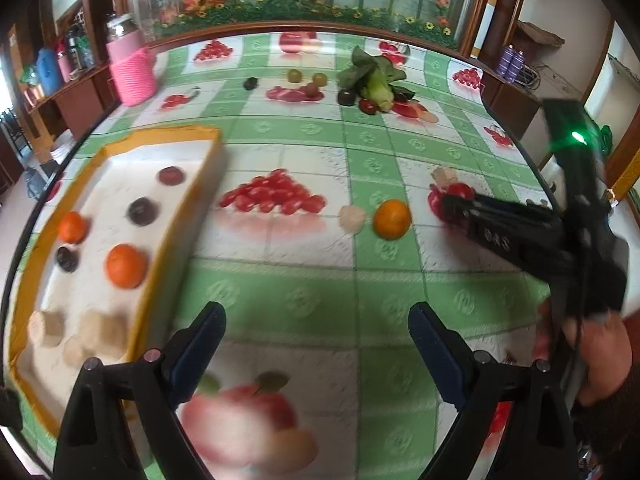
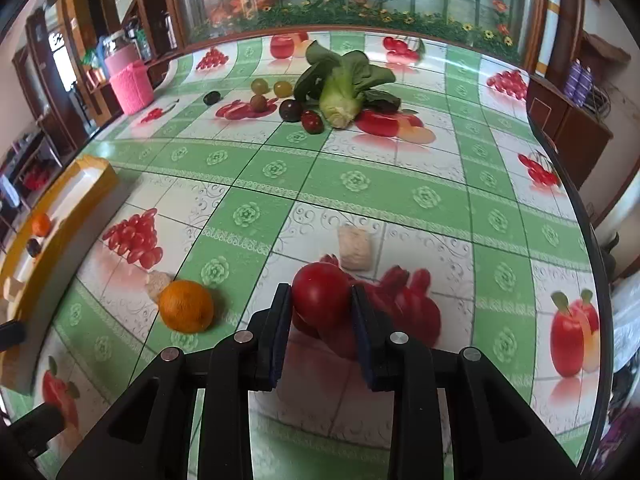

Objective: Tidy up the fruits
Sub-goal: 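Move the right tool toward the red tomato on the table, then close the right tool on the red tomato while the left tool moves to a mandarin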

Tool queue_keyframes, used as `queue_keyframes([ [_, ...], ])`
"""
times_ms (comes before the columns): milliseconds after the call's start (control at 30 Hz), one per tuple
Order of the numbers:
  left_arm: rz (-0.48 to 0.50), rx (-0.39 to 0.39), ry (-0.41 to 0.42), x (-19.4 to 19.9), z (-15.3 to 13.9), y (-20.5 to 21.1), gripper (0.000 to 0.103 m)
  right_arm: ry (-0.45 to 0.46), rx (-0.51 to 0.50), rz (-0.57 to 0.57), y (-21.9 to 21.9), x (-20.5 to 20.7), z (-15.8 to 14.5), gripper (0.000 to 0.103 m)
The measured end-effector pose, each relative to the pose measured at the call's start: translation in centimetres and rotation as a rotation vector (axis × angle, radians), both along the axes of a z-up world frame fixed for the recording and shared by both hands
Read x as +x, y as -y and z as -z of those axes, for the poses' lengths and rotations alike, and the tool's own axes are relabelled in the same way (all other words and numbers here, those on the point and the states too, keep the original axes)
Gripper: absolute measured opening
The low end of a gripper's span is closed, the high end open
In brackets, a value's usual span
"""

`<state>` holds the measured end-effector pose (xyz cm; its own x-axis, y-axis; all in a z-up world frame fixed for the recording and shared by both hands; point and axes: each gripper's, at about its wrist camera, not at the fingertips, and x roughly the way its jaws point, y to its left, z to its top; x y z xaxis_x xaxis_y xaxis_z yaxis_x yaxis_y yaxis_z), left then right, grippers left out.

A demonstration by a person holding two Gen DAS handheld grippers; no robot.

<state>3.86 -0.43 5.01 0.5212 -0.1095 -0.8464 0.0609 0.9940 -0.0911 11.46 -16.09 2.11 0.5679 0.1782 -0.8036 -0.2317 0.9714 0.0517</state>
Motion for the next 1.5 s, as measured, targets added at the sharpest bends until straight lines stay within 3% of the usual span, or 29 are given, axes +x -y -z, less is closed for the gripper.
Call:
queue_keyframes([
  [133, 0.006, -0.076, -0.008, 2.7, 0.6, 1.6, 0.094, -0.005, 0.005, 0.030, 1.8, -1.7, -0.3, 0.029],
  [300, 0.001, -0.074, 0.014, 5.3, 1.0, 3.7, 0.094, -0.022, 0.008, 0.063, 3.6, -2.5, 0.0, 0.029],
  [600, 0.009, -0.015, -0.024, 7.2, 3.2, 4.9, 0.053, -0.037, 0.055, 0.090, 4.9, -3.0, 0.0, 0.029],
  [967, 0.011, -0.158, -0.056, 2.8, 2.9, 0.6, 0.051, -0.035, 0.041, 0.063, 4.2, -3.8, -0.3, 0.029],
  [1300, 0.054, -0.197, -0.028, -2.6, 1.9, -1.4, 0.051, -0.048, 0.026, 0.013, 2.8, -6.4, -0.5, 0.029],
  [1500, 0.077, -0.180, -0.046, -3.2, 3.0, -1.9, 0.052, -0.067, 0.013, 0.001, 1.7, -8.2, -0.1, 0.029],
])
